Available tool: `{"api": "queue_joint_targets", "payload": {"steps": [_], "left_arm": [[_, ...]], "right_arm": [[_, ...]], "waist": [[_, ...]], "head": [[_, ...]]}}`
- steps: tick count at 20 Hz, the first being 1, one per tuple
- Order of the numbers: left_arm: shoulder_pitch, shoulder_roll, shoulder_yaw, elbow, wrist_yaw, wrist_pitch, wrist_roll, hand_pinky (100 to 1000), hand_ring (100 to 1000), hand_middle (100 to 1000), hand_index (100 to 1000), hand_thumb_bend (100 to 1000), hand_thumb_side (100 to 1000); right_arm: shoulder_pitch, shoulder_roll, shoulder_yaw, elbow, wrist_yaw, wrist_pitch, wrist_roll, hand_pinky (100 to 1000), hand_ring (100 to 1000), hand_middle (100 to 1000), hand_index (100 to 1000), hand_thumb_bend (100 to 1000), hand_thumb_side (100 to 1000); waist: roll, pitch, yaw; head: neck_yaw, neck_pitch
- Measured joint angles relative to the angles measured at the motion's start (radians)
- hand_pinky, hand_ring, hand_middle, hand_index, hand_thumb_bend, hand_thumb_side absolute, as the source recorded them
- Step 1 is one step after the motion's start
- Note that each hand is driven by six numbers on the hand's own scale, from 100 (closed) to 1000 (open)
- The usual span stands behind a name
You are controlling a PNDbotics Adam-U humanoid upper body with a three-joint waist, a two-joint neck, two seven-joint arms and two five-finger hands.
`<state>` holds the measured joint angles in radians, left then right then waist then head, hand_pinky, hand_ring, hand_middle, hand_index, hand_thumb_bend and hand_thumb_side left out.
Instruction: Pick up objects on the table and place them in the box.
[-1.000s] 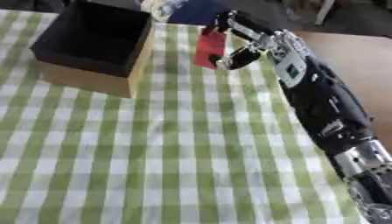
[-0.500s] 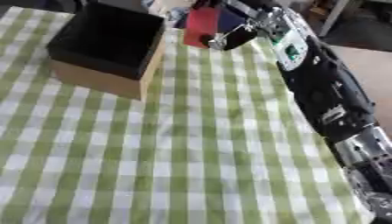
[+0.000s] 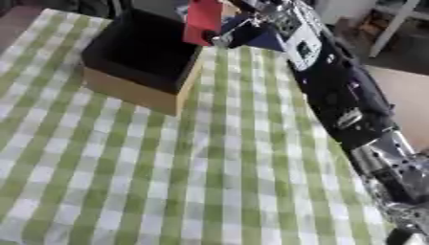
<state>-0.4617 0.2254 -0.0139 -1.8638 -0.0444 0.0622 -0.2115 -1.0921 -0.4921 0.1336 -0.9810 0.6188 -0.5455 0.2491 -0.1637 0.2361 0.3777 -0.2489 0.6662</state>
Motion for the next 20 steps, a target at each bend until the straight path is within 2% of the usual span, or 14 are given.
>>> {"api": "queue_joint_targets", "payload": {"steps": [5,10,12,13,14,15,16,17,20], "left_arm": [[-0.017,-0.006,-0.014,0.000,0.002,-0.001,-0.017,714,580,568,759,555,416],[-0.024,-0.014,-0.020,0.000,0.008,-0.002,-0.026,714,580,568,758,554,417],[-0.025,-0.014,-0.020,0.000,0.009,-0.003,-0.028,714,580,568,758,554,417],[-0.026,-0.014,-0.020,0.000,0.009,-0.004,-0.029,714,580,568,758,554,417],[-0.029,-0.014,-0.020,0.000,0.009,-0.004,-0.030,714,580,568,758,554,417],[-0.030,-0.014,-0.020,0.000,0.009,-0.003,-0.030,714,579,568,758,553,417],[-0.031,-0.014,-0.020,0.000,0.009,-0.003,-0.030,714,579,568,758,553,417],[-0.031,-0.014,-0.020,0.000,0.009,-0.003,-0.031,715,580,568,758,553,417],[-0.031,-0.014,-0.020,0.000,0.009,-0.003,-0.031,715,579,567,758,553,418]], "right_arm": [[-0.008,0.022,-0.006,0.017,0.020,0.004,-0.010,777,665,521,802,256,100],[-0.007,0.050,-0.010,0.042,0.043,0.007,-0.015,784,685,568,815,231,100],[-0.007,0.062,-0.010,0.050,0.052,0.006,-0.013,786,699,606,822,238,100],[-0.006,0.067,-0.010,0.053,0.058,0.003,-0.011,793,728,683,841,265,100],[-0.006,0.072,-0.009,0.055,0.065,0.000,-0.007,795,733,694,844,271,100],[-0.004,0.076,-0.005,0.055,0.074,-0.004,-0.004,805,758,763,869,301,118],[-0.002,0.079,-0.003,0.055,0.084,-0.009,0.001,806,760,769,872,305,127],[-0.002,0.082,-0.001,0.055,0.092,-0.015,0.006,812,773,805,883,339,176],[-0.001,0.084,0.003,0.055,0.112,-0.033,0.020,825,800,866,908,373,209]], "waist": [[-0.006,0.011,0.040],[-0.008,0.018,0.054],[-0.010,0.019,0.055],[-0.010,0.020,0.056],[-0.010,0.022,0.057],[-0.010,0.022,0.058],[-0.010,0.022,0.059],[-0.010,0.022,0.059],[-0.011,0.022,0.056]], "head": [[-0.033,-0.005],[-0.053,-0.008],[-0.056,-0.008],[-0.058,-0.008],[-0.059,-0.008],[-0.061,-0.008],[-0.062,-0.008],[-0.062,-0.008],[-0.062,-0.008]]}}
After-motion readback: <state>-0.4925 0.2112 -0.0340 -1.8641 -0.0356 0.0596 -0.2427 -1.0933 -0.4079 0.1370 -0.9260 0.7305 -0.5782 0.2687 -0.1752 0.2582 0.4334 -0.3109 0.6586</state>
